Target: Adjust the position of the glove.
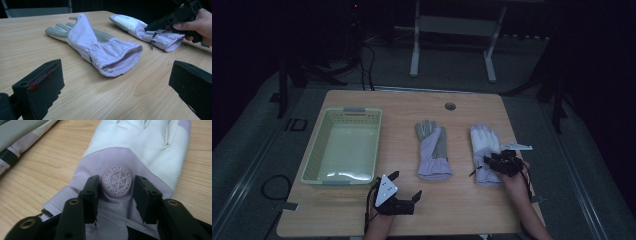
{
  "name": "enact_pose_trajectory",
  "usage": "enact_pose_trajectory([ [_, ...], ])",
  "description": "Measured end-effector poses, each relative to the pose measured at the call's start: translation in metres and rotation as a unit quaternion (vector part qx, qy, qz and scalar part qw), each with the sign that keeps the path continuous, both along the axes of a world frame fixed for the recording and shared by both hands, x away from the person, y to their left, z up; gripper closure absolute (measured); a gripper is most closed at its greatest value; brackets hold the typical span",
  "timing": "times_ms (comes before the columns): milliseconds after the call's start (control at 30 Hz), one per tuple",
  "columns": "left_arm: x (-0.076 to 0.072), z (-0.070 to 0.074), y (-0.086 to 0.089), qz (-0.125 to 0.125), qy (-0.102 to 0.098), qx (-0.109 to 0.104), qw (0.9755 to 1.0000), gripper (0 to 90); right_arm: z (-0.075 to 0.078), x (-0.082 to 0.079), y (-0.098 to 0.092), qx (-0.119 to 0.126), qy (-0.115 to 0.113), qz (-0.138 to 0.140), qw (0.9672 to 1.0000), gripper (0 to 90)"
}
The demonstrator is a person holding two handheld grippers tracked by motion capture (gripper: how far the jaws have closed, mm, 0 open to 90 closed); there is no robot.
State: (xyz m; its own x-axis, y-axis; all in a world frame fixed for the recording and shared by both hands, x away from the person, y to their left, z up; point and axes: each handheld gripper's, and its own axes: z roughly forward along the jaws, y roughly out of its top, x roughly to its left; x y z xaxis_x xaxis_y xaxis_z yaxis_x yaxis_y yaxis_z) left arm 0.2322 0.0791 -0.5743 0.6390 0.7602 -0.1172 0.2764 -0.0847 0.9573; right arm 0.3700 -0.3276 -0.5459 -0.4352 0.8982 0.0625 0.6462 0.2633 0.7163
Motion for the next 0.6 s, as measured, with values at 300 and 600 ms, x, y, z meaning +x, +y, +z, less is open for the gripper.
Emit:
enact_pose_trajectory([
  [300,0.0,0.0,0.0,0.001,0.002,-0.002,1.0,0.0,0.002,0.003,0.0,0.001,0.021,0.013,0.9997,70.2],
  [600,0.001,0.0,0.001,0.003,0.003,-0.005,1.0,0.0,0.015,-0.003,-0.008,0.025,0.025,-0.006,0.9994,78.6],
])
